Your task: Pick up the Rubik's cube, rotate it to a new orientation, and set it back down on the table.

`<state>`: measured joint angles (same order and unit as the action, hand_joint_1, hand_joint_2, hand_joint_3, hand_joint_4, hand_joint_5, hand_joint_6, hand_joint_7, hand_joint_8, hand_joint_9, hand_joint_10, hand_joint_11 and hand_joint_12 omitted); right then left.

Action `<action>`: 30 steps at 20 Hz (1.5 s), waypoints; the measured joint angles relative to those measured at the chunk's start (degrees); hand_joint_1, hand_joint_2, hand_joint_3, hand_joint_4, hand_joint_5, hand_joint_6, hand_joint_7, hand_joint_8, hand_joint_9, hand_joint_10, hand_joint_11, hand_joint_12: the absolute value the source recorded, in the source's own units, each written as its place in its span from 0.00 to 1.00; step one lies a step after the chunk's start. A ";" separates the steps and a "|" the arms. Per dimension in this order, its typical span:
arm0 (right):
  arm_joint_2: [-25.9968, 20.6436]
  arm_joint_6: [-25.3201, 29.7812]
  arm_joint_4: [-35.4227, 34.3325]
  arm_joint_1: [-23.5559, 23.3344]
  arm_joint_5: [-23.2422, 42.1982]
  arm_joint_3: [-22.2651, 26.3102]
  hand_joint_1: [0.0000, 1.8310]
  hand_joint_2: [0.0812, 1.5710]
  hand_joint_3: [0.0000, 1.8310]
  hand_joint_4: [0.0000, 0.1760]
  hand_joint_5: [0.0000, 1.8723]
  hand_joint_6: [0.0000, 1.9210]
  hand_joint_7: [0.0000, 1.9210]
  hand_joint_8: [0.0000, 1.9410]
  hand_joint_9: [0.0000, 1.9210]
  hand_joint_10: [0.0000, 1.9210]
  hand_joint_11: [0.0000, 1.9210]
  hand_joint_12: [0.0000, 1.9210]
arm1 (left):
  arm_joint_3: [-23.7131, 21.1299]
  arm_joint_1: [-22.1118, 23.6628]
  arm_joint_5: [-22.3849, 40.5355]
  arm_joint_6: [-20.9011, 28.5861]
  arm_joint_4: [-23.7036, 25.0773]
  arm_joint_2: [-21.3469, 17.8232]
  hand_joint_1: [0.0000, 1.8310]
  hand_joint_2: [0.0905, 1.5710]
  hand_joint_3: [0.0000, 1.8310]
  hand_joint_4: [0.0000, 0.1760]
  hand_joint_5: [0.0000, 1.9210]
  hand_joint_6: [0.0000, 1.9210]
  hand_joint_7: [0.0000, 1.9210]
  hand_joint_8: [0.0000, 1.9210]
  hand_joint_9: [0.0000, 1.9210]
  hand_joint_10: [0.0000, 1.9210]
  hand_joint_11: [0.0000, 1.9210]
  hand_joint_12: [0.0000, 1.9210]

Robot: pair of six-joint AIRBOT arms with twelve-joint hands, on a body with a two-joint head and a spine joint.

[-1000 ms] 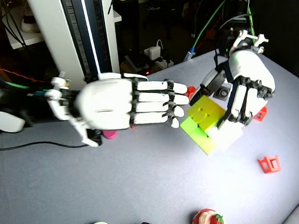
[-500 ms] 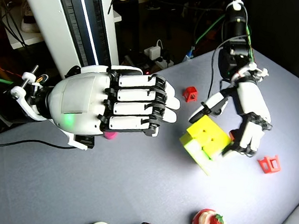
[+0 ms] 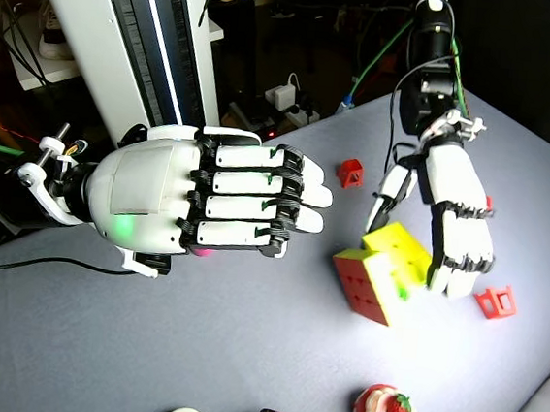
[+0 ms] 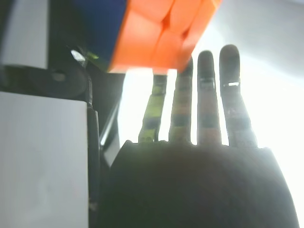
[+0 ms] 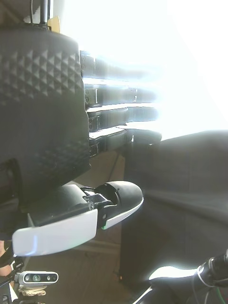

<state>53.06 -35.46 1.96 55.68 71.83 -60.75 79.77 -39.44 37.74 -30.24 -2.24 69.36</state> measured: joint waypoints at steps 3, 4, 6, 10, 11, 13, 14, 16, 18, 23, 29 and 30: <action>0.02 0.02 -0.26 0.24 0.24 0.00 0.00 0.89 0.00 0.00 0.00 0.58 0.00 0.34 0.00 0.43 0.00 1.00 | -2.12 -0.02 1.01 -2.49 -0.11 -2.12 0.33 0.59 0.00 0.55 0.00 0.00 0.00 0.00 0.00 0.00 0.00 0.01; 0.02 0.02 -0.26 0.35 0.13 0.00 0.00 0.89 0.00 0.00 0.00 0.57 0.00 0.35 0.00 0.44 0.00 0.99 | -2.49 -0.02 1.38 -2.58 0.37 -2.56 0.31 0.56 0.00 0.66 0.00 0.00 0.00 0.00 0.00 0.00 0.00 0.00; 0.00 0.02 -0.31 0.35 0.17 0.00 0.00 0.90 0.00 0.00 0.00 0.59 0.00 0.36 0.00 0.45 0.00 1.00 | -4.44 0.02 1.99 -4.44 2.73 -3.93 0.27 0.55 0.00 1.00 0.00 0.00 0.00 0.00 0.00 0.00 0.00 0.00; 0.00 0.02 -0.83 0.79 0.46 0.00 0.00 0.90 0.00 0.00 0.00 0.55 0.00 0.32 0.00 0.42 0.00 0.98 | -6.99 2.16 -0.96 -8.48 9.60 -4.94 0.26 0.65 0.02 0.80 0.00 0.00 0.00 0.00 0.00 0.00 0.00 0.00; 0.02 0.02 -0.74 1.01 0.33 0.00 0.00 0.89 0.00 0.00 0.00 0.61 0.00 0.34 0.00 0.41 0.00 0.98 | -7.04 3.08 -2.64 -8.98 11.43 -4.96 0.26 0.65 0.02 0.57 0.00 0.00 0.00 0.00 0.00 0.00 0.00 0.00; 0.02 0.00 -0.94 1.07 -0.07 0.00 0.00 0.89 0.00 0.00 0.00 0.60 0.00 0.36 0.00 0.42 0.00 0.98 | -6.91 4.37 -6.10 -9.18 14.08 -4.81 0.26 0.66 0.02 0.44 0.00 0.00 0.00 0.00 0.00 0.00 0.00 0.00; 0.00 0.00 -1.22 1.18 0.07 -0.02 0.00 0.89 0.00 0.00 0.00 0.44 0.00 0.30 0.00 0.39 0.00 0.95 | -6.69 4.87 -7.91 -9.16 16.00 -4.46 0.22 0.67 0.02 0.25 0.00 0.00 0.00 0.00 0.00 0.00 0.00 0.00; 0.02 0.02 -1.20 1.42 0.13 0.00 0.00 0.89 0.00 0.00 0.00 0.47 0.00 0.29 0.00 0.38 0.00 0.92 | -6.69 4.85 -10.86 -8.50 18.84 -4.00 0.25 0.67 0.01 0.03 0.00 0.00 0.00 0.00 0.00 0.00 0.00 0.00; 0.07 0.00 -1.22 1.42 0.04 0.00 0.00 0.89 0.00 0.00 0.00 0.46 0.00 0.26 0.00 0.36 0.00 0.89 | -6.67 4.46 -12.48 -6.80 20.50 -3.76 0.17 0.67 0.01 0.00 0.00 0.00 0.00 0.00 0.00 0.00 0.00 0.00; 0.07 0.02 -1.38 1.84 -0.02 0.00 0.00 0.89 0.00 0.00 0.00 0.49 0.00 0.29 0.00 0.38 0.00 0.89 | -8.17 2.45 -10.01 -1.25 25.68 -4.22 0.10 0.69 0.01 0.00 0.00 0.00 0.00 0.00 0.00 0.00 0.00 0.00; 0.07 0.02 -1.40 2.23 -0.02 0.00 0.00 0.90 0.00 0.00 0.00 0.48 0.00 0.27 0.00 0.36 0.00 0.88 | -10.97 0.17 -10.21 0.44 32.54 -5.68 0.00 0.68 0.01 0.00 0.00 0.00 0.00 0.00 0.00 0.00 0.00 0.00; 0.07 0.00 -1.33 2.23 -0.04 0.00 0.00 0.90 0.00 0.00 0.00 0.46 0.00 0.26 0.00 0.35 0.00 0.87 | -11.02 0.17 -10.23 0.59 33.16 -5.68 0.00 0.69 0.01 0.00 0.00 0.00 0.00 0.00 0.00 0.00 0.00 0.00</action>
<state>53.12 -35.46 0.62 57.91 71.79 -60.75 68.75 -39.27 27.51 -29.65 30.92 63.68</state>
